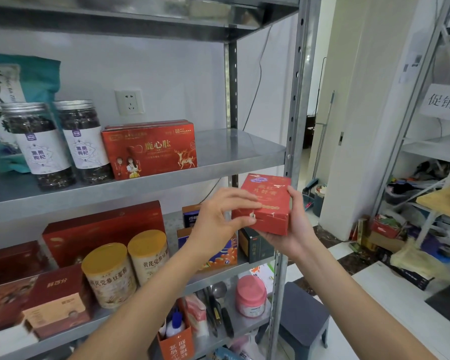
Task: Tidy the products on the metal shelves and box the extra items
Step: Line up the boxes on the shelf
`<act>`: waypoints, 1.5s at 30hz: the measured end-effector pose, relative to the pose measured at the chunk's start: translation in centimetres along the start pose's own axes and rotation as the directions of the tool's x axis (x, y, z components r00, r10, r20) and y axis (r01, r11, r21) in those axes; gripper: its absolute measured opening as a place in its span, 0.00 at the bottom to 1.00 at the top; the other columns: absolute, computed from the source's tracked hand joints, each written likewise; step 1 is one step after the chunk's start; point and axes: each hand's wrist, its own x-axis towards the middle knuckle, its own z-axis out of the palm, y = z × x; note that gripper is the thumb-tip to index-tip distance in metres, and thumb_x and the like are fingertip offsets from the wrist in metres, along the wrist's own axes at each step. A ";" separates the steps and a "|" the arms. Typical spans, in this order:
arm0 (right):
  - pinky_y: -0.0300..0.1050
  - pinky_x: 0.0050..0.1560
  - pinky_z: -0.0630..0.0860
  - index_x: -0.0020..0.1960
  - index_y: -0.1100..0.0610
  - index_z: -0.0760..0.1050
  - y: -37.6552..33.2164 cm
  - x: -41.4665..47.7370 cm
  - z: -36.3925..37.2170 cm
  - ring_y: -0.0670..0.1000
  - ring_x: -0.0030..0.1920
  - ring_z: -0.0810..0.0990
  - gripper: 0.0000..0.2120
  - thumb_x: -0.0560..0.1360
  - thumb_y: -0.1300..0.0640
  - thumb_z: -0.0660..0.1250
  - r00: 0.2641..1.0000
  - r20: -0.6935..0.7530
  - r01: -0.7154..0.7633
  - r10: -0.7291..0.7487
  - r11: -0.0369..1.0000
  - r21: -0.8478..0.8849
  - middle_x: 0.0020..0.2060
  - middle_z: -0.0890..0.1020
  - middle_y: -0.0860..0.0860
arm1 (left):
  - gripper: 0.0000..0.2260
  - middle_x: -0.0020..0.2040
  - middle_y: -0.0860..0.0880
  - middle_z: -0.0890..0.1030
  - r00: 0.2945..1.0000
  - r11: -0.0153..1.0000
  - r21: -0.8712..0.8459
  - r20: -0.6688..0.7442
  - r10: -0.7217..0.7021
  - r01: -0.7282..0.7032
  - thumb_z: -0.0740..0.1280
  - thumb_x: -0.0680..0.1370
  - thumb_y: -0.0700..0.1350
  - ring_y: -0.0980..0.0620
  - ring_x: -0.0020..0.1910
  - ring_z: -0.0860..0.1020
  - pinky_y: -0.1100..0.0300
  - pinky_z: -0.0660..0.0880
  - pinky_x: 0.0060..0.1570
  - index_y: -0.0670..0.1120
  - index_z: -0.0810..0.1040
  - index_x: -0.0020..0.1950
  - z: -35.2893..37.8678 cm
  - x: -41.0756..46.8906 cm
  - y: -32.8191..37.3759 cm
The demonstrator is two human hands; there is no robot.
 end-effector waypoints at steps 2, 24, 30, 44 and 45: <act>0.56 0.53 0.80 0.66 0.57 0.73 -0.1 -0.3 -0.1 0.58 0.56 0.83 0.34 0.72 0.32 0.62 0.998 0.057 -0.016 0.017 1.000 -0.021 0.59 0.81 0.60 | 0.14 0.54 0.56 0.81 1.000 1.000 0.019 0.006 0.002 -0.002 0.75 0.71 0.37 0.60 0.59 0.75 0.53 0.74 0.62 0.51 0.82 0.52 0.0 -0.4 0.0; 0.60 0.56 0.79 0.75 0.30 0.48 -0.3 -5.9 0.5 0.49 0.61 0.80 0.44 0.69 0.43 0.71 0.907 -0.042 0.295 -0.419 0.704 -0.646 0.66 0.74 0.49 | 0.43 0.71 0.52 0.63 0.976 0.990 0.129 0.215 0.035 -0.064 0.71 0.76 0.40 0.60 0.64 0.70 0.68 0.72 0.62 0.62 0.43 0.75 1.7 -2.7 -1.0; 0.56 0.53 0.80 0.68 0.54 0.73 -0.2 -7.6 -1.4 0.57 0.57 0.82 0.24 0.74 0.49 0.67 0.988 -0.078 0.086 -0.131 0.901 -0.426 0.58 0.82 0.57 | 0.44 0.63 0.59 0.70 0.985 0.952 -0.279 0.150 -0.086 0.126 0.75 0.71 0.36 0.69 0.61 0.72 0.71 0.73 0.56 0.61 0.51 0.75 2.8 -3.2 -1.1; 0.43 0.36 0.82 0.57 0.54 0.76 4.0 -11.2 -1.4 0.51 0.42 0.86 0.14 0.74 0.51 0.71 0.776 -0.317 0.125 -0.546 0.625 -0.770 0.43 0.86 0.49 | 0.46 0.80 0.46 0.51 0.943 0.904 0.348 0.299 0.144 -0.248 0.73 0.74 0.50 0.48 0.67 0.72 0.55 0.76 0.58 0.60 0.41 0.78 7.2 -5.7 -3.2; 0.42 0.38 0.82 0.57 0.52 0.75 4.0 -11.7 -1.5 0.50 0.43 0.86 0.13 0.75 0.50 0.69 0.783 -0.311 0.118 -0.538 0.620 -0.776 0.43 0.86 0.47 | 0.45 0.79 0.47 0.52 0.943 0.937 0.272 0.306 0.134 -0.222 0.73 0.74 0.48 0.52 0.68 0.71 0.58 0.75 0.60 0.61 0.42 0.77 7.5 -5.7 -3.5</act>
